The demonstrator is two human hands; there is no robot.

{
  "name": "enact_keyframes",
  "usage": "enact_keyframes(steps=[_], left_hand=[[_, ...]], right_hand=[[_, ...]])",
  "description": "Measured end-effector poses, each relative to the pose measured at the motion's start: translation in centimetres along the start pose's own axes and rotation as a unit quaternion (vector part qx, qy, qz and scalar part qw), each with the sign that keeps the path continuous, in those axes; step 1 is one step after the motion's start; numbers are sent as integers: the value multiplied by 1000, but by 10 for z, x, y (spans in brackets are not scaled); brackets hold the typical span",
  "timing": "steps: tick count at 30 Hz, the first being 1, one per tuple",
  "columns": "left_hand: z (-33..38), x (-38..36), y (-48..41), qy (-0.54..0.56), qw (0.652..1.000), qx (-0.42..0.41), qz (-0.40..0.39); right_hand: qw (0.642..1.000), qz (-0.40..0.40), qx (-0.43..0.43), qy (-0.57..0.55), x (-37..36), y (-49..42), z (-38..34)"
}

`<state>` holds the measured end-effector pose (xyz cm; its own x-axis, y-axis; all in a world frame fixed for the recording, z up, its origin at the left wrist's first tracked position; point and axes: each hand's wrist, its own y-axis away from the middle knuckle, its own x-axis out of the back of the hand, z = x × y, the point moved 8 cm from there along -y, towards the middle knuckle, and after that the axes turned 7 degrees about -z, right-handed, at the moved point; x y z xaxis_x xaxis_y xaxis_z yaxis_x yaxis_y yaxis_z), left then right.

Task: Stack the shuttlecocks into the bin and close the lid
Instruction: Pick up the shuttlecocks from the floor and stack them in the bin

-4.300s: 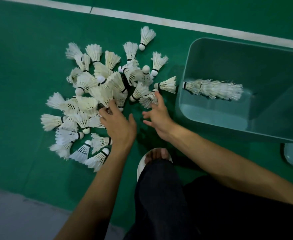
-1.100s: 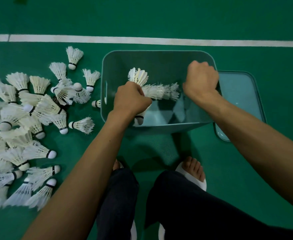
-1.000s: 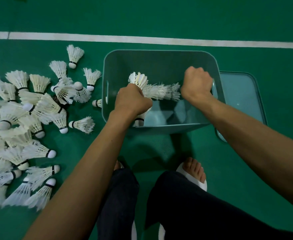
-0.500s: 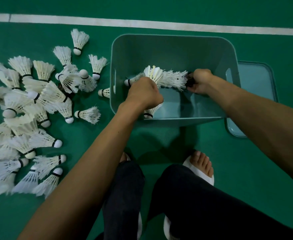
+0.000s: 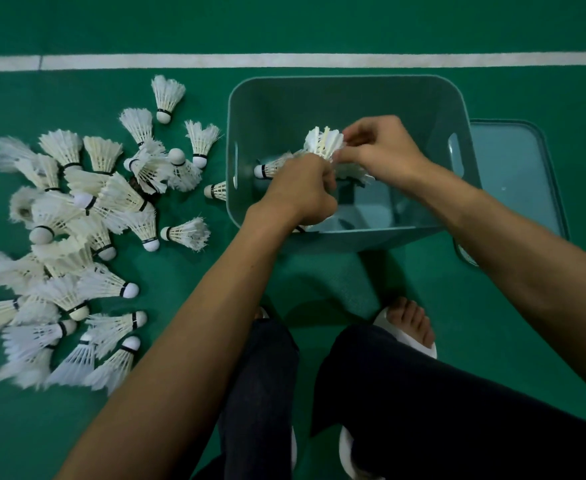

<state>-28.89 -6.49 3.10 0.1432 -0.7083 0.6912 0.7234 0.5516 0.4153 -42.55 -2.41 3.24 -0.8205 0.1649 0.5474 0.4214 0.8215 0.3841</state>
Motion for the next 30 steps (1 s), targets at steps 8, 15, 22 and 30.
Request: enact_keyframes(steps=[8,15,22,30], left_hand=[[-2,3,4,0,999,-34,-16],[-24,45,14,53,996,-7,77],[-8,76,16,6,991,-11,133],[-22,51,2,-34,995,4,92]], right_hand=[[998,-43,27,27,-1,-15,-3],[973,38,-210,-84,1,-24,43],[938,-106,-293,-151,-102,-23,26],[936,-59,-289,-192,-101,-37,36]])
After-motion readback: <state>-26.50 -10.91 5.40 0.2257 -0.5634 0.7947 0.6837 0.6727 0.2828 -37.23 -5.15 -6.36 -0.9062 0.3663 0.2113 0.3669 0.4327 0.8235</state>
